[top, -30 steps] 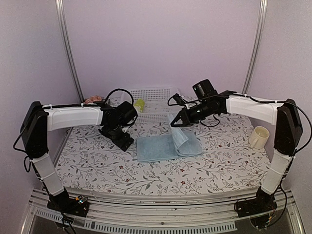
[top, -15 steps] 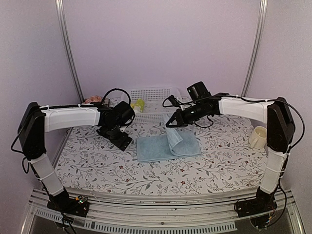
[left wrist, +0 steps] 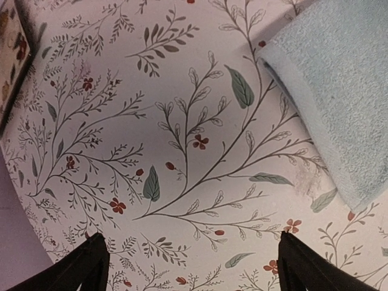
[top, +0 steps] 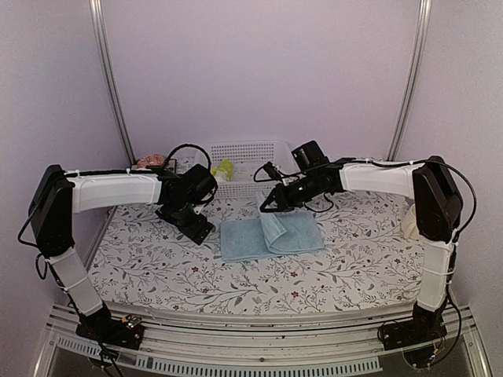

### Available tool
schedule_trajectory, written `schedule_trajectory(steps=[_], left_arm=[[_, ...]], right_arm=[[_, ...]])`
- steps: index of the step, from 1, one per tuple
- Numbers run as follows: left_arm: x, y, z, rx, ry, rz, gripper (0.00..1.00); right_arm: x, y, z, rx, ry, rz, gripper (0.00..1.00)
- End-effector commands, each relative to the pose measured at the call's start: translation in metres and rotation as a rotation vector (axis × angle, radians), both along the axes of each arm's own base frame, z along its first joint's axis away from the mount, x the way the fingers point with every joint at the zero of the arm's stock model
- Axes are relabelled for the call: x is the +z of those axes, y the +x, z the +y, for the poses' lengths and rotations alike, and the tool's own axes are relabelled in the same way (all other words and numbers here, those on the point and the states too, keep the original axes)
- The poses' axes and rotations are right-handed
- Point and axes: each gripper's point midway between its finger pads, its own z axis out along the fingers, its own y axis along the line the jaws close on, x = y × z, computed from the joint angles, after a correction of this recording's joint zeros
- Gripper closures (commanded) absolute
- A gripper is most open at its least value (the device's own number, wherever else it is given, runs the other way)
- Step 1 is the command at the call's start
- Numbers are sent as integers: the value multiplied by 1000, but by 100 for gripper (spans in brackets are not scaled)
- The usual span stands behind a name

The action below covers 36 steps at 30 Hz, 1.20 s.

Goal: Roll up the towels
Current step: Fold the towel at the center of the board.

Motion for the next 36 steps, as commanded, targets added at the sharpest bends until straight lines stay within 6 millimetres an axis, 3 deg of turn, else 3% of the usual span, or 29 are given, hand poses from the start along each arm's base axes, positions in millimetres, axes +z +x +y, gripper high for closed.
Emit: schedule_trajectory(steps=[1, 10, 16, 36], left_arm=[[8, 4, -3, 6, -40, -21, 3], [5, 2, -5, -3, -45, -12, 3], [7, 4, -6, -13, -46, -17, 3], [5, -1, -8, -15, -62, -3, 3]], right_arm=[[5, 9, 16, 5, 51, -29, 97], [-11, 13, 27, 2, 38, -19, 96], [-25, 8, 37, 25, 28, -4, 89], [-36, -11, 73, 123, 35, 9, 87]])
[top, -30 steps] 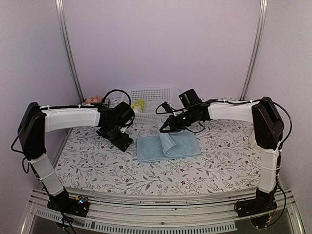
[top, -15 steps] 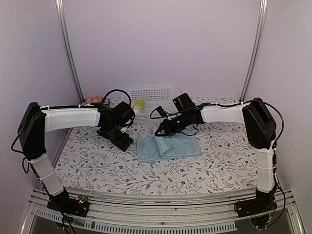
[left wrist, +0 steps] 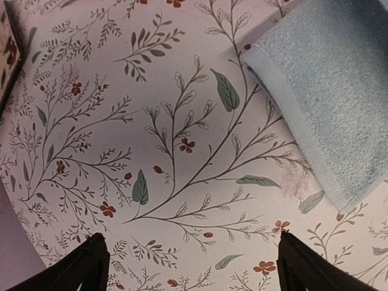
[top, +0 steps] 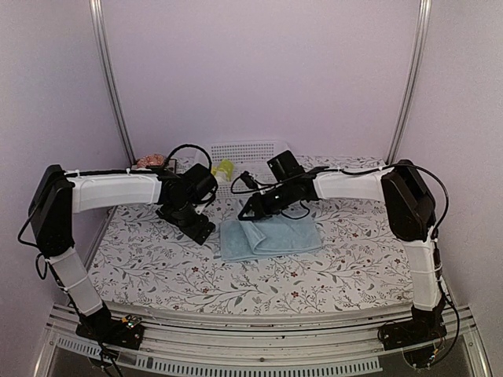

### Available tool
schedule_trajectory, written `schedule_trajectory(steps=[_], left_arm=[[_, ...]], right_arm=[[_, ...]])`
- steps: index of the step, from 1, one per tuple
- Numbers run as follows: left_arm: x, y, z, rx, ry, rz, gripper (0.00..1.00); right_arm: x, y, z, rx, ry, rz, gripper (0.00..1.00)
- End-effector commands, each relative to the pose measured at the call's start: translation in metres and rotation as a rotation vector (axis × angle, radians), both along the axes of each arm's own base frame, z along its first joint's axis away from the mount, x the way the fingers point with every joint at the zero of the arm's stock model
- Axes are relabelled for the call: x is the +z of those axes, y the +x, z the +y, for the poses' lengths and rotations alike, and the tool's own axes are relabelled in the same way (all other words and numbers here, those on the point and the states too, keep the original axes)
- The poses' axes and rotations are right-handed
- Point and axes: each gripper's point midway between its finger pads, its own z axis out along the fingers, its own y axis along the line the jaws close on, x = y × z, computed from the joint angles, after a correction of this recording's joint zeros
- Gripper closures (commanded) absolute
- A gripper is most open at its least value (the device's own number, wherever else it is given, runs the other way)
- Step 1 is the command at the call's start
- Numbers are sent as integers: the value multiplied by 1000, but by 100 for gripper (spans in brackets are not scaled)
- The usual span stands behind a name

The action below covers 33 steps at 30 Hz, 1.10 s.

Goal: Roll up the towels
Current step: Fold the towel at the center of the board.

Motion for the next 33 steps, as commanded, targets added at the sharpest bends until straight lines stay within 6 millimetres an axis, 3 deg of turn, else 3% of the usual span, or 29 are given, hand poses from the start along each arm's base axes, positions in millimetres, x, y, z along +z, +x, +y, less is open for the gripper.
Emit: schedule_trajectory(steps=[1, 16, 24, 28, 33], left_arm=[[6, 0, -1, -4, -24, -14, 3], [7, 2, -4, -9, -27, -15, 3], [13, -1, -1, 3, -25, -24, 3], [23, 0, -16, -12, -80, -32, 3], [48, 2, -64, -88, -242, -31, 4]], right_arm=[[-6, -10, 12, 43, 0, 8, 87], [-14, -15, 15, 61, -14, 18, 82], [-1, -16, 12, 71, -8, -8, 61], [11, -7, -14, 35, -7, -19, 59], [23, 12, -70, -71, -38, -43, 59]])
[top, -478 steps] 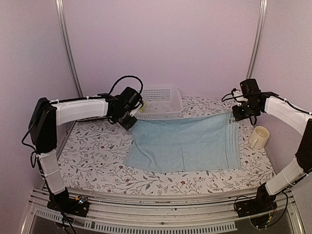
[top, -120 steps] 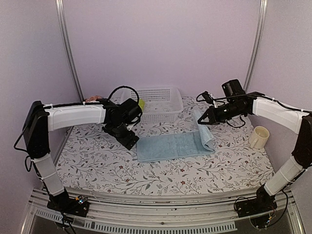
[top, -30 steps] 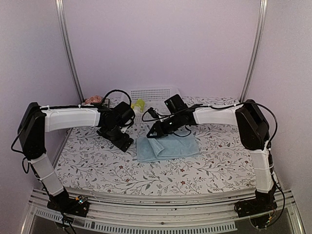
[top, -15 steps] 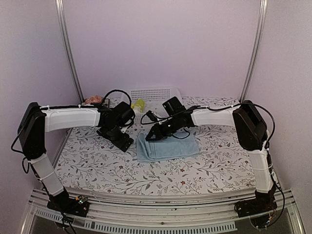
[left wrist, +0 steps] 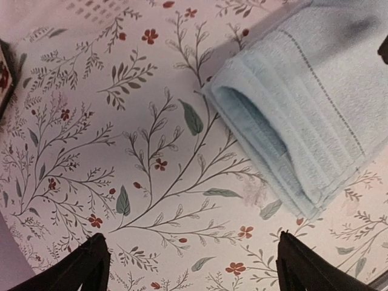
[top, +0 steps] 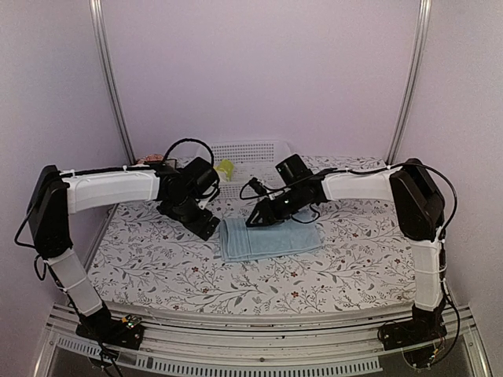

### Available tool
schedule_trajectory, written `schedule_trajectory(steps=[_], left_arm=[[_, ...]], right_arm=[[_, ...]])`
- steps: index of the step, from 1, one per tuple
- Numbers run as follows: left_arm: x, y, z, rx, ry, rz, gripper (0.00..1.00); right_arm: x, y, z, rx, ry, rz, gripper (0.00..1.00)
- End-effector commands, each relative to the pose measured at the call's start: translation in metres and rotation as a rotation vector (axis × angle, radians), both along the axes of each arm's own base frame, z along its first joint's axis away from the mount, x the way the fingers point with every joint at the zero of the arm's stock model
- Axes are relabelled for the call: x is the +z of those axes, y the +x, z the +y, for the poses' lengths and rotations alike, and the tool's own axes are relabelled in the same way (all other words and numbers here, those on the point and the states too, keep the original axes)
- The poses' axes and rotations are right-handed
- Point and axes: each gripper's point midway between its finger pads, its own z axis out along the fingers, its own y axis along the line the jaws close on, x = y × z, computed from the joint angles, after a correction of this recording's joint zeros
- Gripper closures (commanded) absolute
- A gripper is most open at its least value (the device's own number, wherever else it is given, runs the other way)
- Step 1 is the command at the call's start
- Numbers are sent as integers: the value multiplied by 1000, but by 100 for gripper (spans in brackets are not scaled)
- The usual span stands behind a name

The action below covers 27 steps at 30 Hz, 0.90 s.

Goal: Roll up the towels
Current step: Fold the towel at the center of the board, then smooth out the towel at the center of the board.

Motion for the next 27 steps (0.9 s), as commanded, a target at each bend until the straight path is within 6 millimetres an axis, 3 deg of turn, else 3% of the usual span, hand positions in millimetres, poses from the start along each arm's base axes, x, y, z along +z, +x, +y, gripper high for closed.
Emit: schedule_trajectory(steps=[1, 4, 9, 14, 19, 25, 27], left_arm=[[36, 1, -58, -82, -222, 0, 5], [39, -3, -83, -100, -323, 62, 11], [14, -8, -89, -48, -353, 166, 20], [-10, -9, -93, -10, -393, 225, 27], [-30, 4, -85, 28, -345, 222, 37], [-38, 15, -85, 41, -362, 222, 40], [-52, 19, -86, 52, -356, 237, 41]], right_arm=[[33, 27, -56, -98, -12, -86, 59], [27, 35, -91, -158, -62, -91, 59], [23, 37, -125, -207, -106, -107, 59], [24, 39, -135, -217, -123, -132, 59], [21, 41, -137, -214, -132, -141, 59], [5, 52, -146, -238, -163, -143, 60], [1, 60, -148, -254, -156, -140, 60]])
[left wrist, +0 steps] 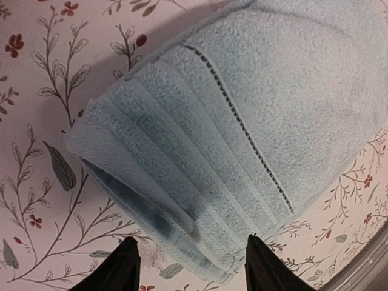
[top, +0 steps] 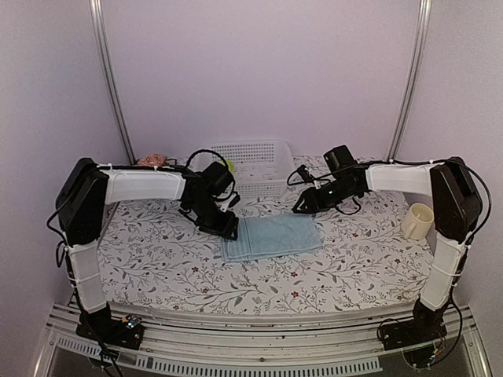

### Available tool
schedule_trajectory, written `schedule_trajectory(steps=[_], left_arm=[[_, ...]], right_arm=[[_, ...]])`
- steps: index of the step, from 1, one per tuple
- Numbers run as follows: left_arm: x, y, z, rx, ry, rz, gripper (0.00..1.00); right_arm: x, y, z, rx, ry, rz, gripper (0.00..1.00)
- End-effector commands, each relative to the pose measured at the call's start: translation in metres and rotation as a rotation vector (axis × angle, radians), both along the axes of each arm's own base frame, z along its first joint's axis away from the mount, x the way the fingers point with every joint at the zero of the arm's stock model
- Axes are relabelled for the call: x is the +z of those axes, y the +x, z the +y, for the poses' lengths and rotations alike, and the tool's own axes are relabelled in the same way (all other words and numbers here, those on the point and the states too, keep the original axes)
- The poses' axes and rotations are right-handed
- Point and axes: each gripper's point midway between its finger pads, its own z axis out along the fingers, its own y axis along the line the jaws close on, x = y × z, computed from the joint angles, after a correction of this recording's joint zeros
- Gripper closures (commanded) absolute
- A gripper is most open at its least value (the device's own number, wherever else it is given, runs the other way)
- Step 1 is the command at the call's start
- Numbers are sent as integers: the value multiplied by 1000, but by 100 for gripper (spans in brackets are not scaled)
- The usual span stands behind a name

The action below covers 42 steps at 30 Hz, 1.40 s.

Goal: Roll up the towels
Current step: Smooth out the towel at the center of the board.

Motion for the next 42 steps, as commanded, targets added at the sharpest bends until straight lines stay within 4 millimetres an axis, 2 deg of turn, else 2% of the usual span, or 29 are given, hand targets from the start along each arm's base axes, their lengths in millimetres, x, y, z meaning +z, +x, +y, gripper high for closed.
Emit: schedule_trajectory(steps=[1, 9, 22, 23, 25, 30, 39, 42], left_arm=[[-9, 17, -7, 26, -39, -7, 41], [-11, 20, -14, 20, -70, 17, 46], [8, 15, -17, 14, -118, 12, 48], [20, 15, -18, 11, -137, -8, 48], [26, 14, -19, 9, -150, -10, 48], [14, 10, -18, 15, -140, 24, 48], [6, 6, -13, 30, -121, 40, 51], [-12, 0, -14, 25, -104, 82, 54]], right_arm=[[-10, 18, -10, -37, -8, -15, 60], [-37, 31, -11, -57, -24, 31, 61], [-63, 31, -14, -83, -45, 74, 63], [-65, 31, -15, -87, -50, 77, 63], [-69, 31, -16, -98, -58, 91, 63], [-79, 27, -19, -106, -71, 116, 63], [-77, 25, -18, -102, -67, 110, 64], [-80, 23, -20, -107, -73, 116, 64]])
